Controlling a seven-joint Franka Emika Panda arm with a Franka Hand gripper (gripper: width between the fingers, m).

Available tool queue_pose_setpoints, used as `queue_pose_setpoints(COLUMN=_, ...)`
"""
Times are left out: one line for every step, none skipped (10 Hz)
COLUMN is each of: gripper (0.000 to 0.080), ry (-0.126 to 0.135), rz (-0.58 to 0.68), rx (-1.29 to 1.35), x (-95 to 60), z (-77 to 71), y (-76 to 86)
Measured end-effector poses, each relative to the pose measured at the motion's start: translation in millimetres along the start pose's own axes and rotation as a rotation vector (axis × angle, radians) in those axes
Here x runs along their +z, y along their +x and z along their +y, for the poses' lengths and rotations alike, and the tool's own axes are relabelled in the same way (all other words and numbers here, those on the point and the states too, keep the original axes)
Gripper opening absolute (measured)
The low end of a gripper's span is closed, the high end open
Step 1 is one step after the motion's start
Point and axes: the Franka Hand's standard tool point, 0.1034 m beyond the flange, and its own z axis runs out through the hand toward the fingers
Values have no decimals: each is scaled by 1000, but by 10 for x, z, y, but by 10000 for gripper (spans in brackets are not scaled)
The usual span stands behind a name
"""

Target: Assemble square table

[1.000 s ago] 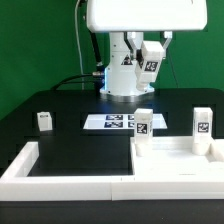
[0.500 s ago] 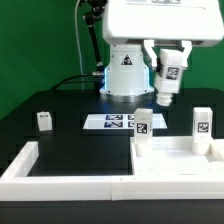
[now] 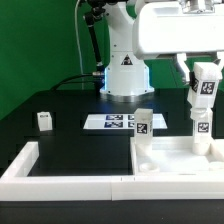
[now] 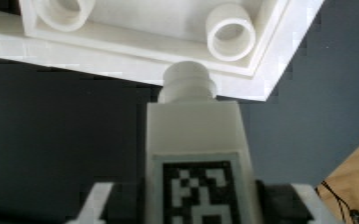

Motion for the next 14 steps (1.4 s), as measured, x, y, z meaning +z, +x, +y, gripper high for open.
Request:
queue_pose_setpoints(gripper=288, ry=-2, rz=-2, rx=-3, x=2, z=35, y=-13)
queue_pose_setpoints(gripper=288, ry=-8, rz=-13, rx=-62, x=-8, z=258, y=-106)
queue_pose_setpoints(gripper=288, ry=-4, rz=-28, rx=-35, x=22, z=391, y=-172)
queue_pose_setpoints(gripper=288, ry=8, rz=-37, rx=-39, x=76, z=394, y=-216)
queue_pose_setpoints(gripper=288, ry=19, rz=-45, rx=-51, x=121, z=411, y=-259)
queue_pose_setpoints(gripper=288, ry=29, rz=-42, rx=-35, x=176, z=397, y=-262)
queue_pose_setpoints(gripper=288, ry=37, rz=-18, rx=-31, x=267, z=261, y=-220)
queue_pose_setpoints(gripper=288, ry=41, rz=-6, rx=-35, x=357, z=182, y=-213)
queue_pose_setpoints(gripper=288, ry=45, rz=16, rx=24, x=407, z=68, y=-149)
queue_pose_setpoints(gripper=288, ry=64, rz=14, rx=58, x=395, z=-72, y=-54)
queue_pose_setpoints(gripper=288, ry=58, rz=15, rx=38, x=397, z=-23, y=-67)
queue_pose_setpoints(gripper=288, ry=56, rz=12, rx=43, x=404, z=-6, y=-84)
queue_pose_setpoints(gripper=288, ry=57, rz=12, rx=42, x=404, z=-12, y=-84)
queue_pose_setpoints(gripper=288, ry=56, rz=12, rx=42, x=406, z=-8, y=-91)
